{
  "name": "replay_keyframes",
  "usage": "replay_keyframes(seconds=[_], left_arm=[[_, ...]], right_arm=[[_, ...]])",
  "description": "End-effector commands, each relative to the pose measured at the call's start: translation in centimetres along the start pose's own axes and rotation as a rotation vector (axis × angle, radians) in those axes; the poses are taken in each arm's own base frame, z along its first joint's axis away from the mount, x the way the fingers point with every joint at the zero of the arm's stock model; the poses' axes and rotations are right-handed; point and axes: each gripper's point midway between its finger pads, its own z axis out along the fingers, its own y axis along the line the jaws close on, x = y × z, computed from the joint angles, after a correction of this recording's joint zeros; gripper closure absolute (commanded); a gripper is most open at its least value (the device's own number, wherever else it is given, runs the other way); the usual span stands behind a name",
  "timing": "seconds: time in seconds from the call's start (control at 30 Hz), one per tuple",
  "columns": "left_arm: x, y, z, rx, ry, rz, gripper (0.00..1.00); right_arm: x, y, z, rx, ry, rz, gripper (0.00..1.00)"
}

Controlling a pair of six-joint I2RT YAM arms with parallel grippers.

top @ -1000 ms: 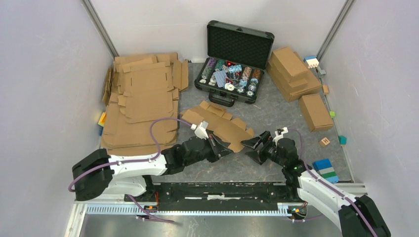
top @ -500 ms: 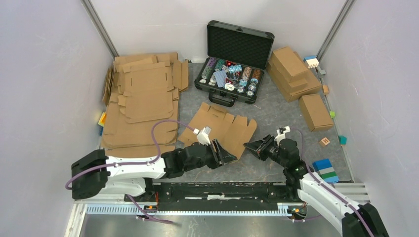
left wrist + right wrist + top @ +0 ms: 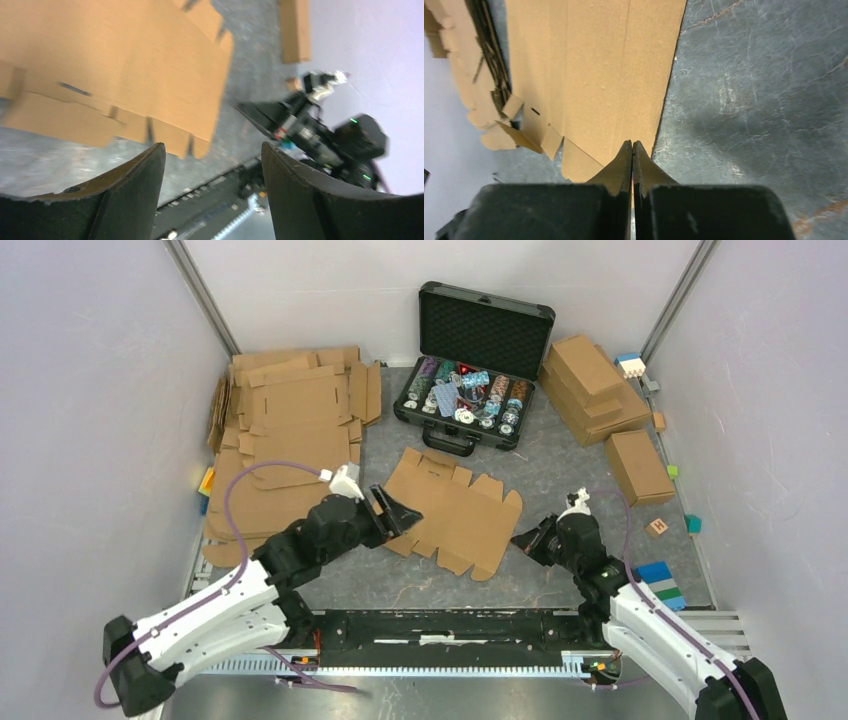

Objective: Fold the paper box

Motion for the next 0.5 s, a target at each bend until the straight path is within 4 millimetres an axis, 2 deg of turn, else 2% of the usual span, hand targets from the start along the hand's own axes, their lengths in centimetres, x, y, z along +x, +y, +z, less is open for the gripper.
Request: replay_keyframes(seconds=[0.0,0.07,0.1,0.2,0.27,0.37,0.47], left_arm=[[-3.2,5.7,-1.4,-0.226,-0.065,0.165,0.23],[-4.2,7.2,-1.0,-0.296,-0.067,0.203,0.23],[-4.7,7.7,-0.9,-0.326,-0.065,0.218,0.23],[-6.1,9.3,-0.2,-0.428,-0.054,0.296,0.23],[-7.1,10.3,0.3,-0.491,-0.064,0.331,0.23],[-8.4,11.9,1.4,-0.577,-0.064,0.382,0.24],[-8.9,13.5,2.1,-0.652,-0.022,0.398,0.27]], right_arm=[[-1.6,0.0,-0.6,0.084,-0.010,-0.184,1.00],[-1.6,0.3,-0.6,0.085,0.007,-0.207,0.96],[-1.5,0.5,-0.7,0.082,0.020,-0.223,0.88],[-0.8,0.6,-0.6,0.070,0.071,-0.249,0.49],[-0.4,0.5,-0.5,0.059,0.086,-0.256,0.33],[0.0,0.5,-0.4,0.032,0.090,-0.259,0.19],[0.4,0.8,-0.4,-0.014,0.095,-0.270,0.16]])
